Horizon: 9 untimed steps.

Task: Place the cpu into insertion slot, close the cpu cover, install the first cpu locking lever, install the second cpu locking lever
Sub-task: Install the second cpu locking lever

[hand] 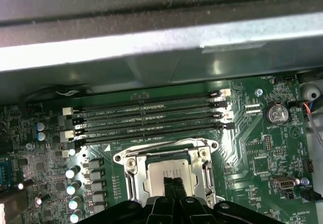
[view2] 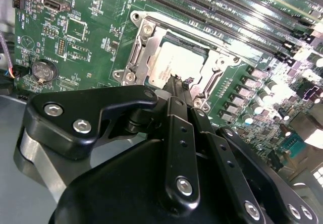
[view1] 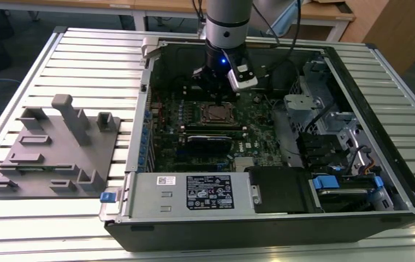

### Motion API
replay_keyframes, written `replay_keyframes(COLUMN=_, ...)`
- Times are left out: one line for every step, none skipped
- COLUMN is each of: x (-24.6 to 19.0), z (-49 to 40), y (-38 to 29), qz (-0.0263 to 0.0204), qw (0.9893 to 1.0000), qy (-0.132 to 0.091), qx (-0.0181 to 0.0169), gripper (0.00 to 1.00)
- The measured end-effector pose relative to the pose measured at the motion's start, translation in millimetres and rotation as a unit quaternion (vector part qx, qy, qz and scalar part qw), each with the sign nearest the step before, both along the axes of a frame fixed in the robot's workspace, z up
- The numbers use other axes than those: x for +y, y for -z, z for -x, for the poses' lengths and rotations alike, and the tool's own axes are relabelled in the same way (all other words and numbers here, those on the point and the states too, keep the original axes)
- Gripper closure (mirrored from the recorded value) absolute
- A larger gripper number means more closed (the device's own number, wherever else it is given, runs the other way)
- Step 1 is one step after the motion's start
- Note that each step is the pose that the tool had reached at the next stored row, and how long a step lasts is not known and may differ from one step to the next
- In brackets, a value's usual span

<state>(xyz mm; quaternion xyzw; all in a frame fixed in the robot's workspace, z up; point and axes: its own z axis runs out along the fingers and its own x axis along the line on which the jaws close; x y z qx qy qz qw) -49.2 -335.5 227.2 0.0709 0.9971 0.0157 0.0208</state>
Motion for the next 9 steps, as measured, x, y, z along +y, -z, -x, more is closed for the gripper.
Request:
replay_keyframes(x=-1.2, z=0.0, y=0.0, qz=0.0, qw=1.0, qy=0.0, qx=0.0, gripper=0.9)
replay_keyframes(x=-2.5, z=0.0, y=0.0, qz=0.0, qw=1.0, qy=0.0, qx=0.0, gripper=0.9)
replay_keyframes(x=-4.0, z=0.0, y=0.0, qz=0.0, qw=1.0, qy=0.0, qx=0.0, gripper=0.9)
replay_keyframes(x=-5.6, z=0.0, y=0.0, qz=0.0, qw=1.0, qy=0.0, qx=0.0, gripper=0.9)
replay_keyframes(x=-7.2, z=0.0, y=0.1, qz=-0.0001, qw=1.0, qy=0.0, qx=-0.0001, gripper=0.9)
replay_keyframes(x=-8.9, z=0.0, y=0.0, qz=0.0, qw=1.0, qy=0.0, qx=0.0, gripper=0.9)
replay_keyframes(x=-10.5, z=0.0, y=0.0, qz=0.0, qw=1.0, qy=0.0, qx=0.0, gripper=0.9)
replay_keyframes(x=-12.1, z=0.0, y=0.0, qz=0.0, qw=1.0, qy=0.0, qx=0.0, gripper=0.9)
replay_keyframes(x=-13.7, z=0.0, y=0.0, qz=0.0, qw=1.0, qy=0.0, qx=0.0, gripper=0.9)
